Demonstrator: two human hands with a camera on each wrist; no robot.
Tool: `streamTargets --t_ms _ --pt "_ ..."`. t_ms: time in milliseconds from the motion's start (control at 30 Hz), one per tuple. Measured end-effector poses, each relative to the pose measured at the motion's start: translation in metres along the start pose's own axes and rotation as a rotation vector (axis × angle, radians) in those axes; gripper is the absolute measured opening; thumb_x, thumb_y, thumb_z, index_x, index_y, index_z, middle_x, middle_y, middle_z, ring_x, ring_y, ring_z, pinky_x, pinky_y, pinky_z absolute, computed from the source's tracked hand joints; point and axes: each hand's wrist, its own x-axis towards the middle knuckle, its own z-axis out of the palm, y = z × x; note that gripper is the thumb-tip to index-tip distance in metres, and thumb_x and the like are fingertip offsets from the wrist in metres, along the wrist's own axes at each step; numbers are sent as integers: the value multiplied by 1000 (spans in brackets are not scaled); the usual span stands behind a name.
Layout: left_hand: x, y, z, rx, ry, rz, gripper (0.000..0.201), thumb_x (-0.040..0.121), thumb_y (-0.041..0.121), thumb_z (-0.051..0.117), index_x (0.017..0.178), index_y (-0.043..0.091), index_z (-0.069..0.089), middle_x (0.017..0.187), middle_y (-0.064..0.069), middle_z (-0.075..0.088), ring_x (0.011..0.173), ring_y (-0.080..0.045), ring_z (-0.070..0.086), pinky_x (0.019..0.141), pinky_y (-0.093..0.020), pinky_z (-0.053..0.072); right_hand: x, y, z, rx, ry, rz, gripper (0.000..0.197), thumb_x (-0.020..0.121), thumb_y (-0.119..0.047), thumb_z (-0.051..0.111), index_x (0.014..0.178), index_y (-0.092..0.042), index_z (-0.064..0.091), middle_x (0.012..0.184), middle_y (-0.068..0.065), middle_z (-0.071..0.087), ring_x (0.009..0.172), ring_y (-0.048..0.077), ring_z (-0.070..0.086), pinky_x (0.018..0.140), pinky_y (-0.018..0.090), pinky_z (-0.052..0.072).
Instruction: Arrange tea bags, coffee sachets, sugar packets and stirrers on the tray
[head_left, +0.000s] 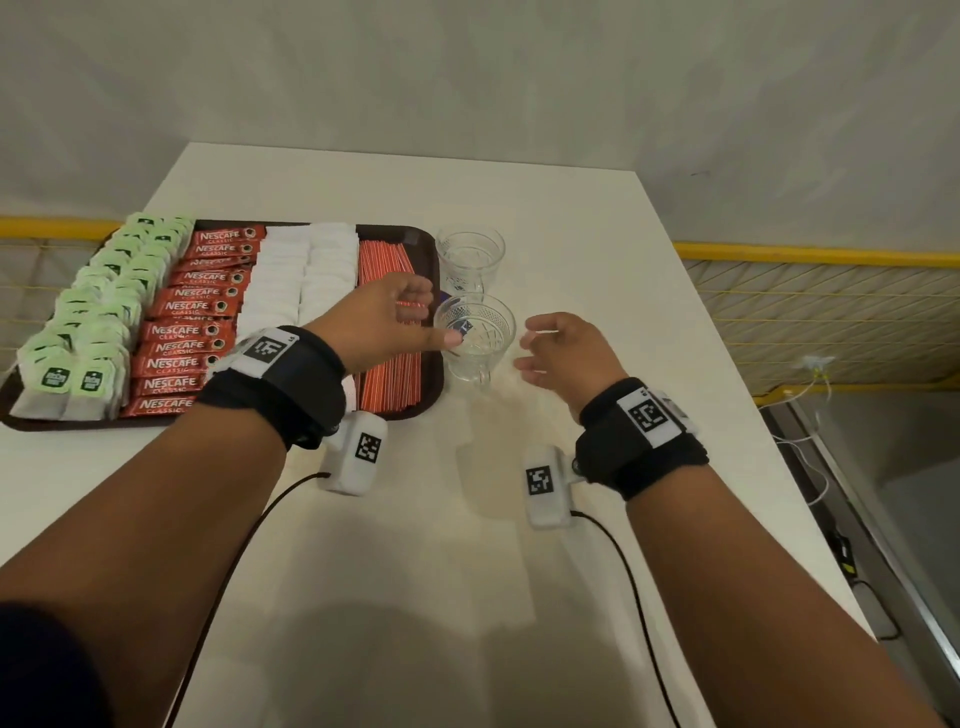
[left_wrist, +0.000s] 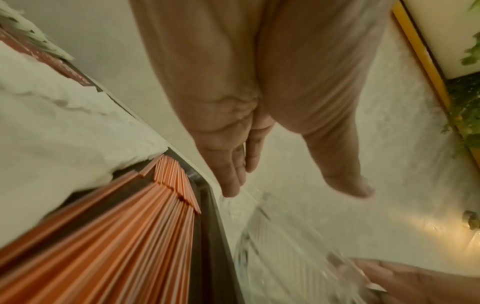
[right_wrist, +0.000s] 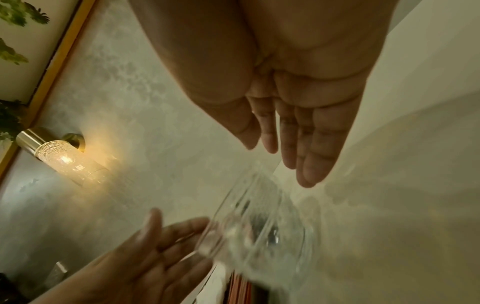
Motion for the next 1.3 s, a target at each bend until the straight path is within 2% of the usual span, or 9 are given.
streamTargets --t_ms 100,167,200,300,400,1000,1100,1167,1300 --pt "9 3 -17 47 114 -43 48 90 55 60 124 21 55 120 5 59 108 -15 60 96 -38 50 21 -21 -13 -26 46 -17 18 99 -26 49 106 -12 58 111 10 62 97 28 65 89 40 52" --pt "22 9 -20 -76 161 -95 26 99 45 51 101 20 60 111 -5 64 103 -21 62 100 -48 51 35 -39 -14 17 10 10 34 100 -40 45 116 -13 58 122 5 60 110 26 61 98 40 49" --pt "29 14 -20 -153 172 -125 28 101 41 47 100 16 61 111 -13 65 103 -25 63 100 -50 50 41 -47 -13 39 -30 30 44 100 -46 42 124 -13 56 128 2 57 115 24 57 101 40 47" --pt "46 33 -15 -396 154 -250 52 105 41 40 132 -1 51 131 -17 58 115 -26 60 103 -38 49 57 -58 -5 73 -124 85 69 96 -61 32 143 -12 42 147 -2 44 127 22 48 101 37 43" --pt "57 39 -8 -492 113 -290 63 104 46 38 143 -2 39 138 -15 51 124 -25 54 106 -34 45 69 -60 3 88 -145 130 79 92 -68 28 148 -12 35 154 -1 36 135 23 42 104 39 39" --pt "73 29 -5 -501 61 -251 66 104 48 33 145 -4 37 143 -18 49 128 -26 53 109 -34 43 77 -53 13 163 -168 160 78 94 -65 27 147 -9 35 151 6 40 135 23 44 111 45 37" --pt "69 33 -9 -439 76 -241 59 105 47 33 135 -1 47 132 -13 55 118 -21 56 105 -31 46 73 -57 7 124 -99 144 77 94 -66 27 143 -8 41 148 6 45 130 23 47 108 45 39" --pt "61 39 -15 -403 100 -204 46 105 45 32 119 6 54 124 -9 55 107 -16 56 96 -29 47 65 -63 3 75 -43 105 73 95 -64 27 141 -9 45 144 4 49 127 23 50 106 43 41" --pt "30 46 -41 -217 144 1 47 103 49 37 126 13 55 129 -5 60 117 -19 58 100 -38 49 31 -79 -11 -64 72 -52 54 100 -52 33 131 -13 54 131 2 56 117 23 55 101 39 44"
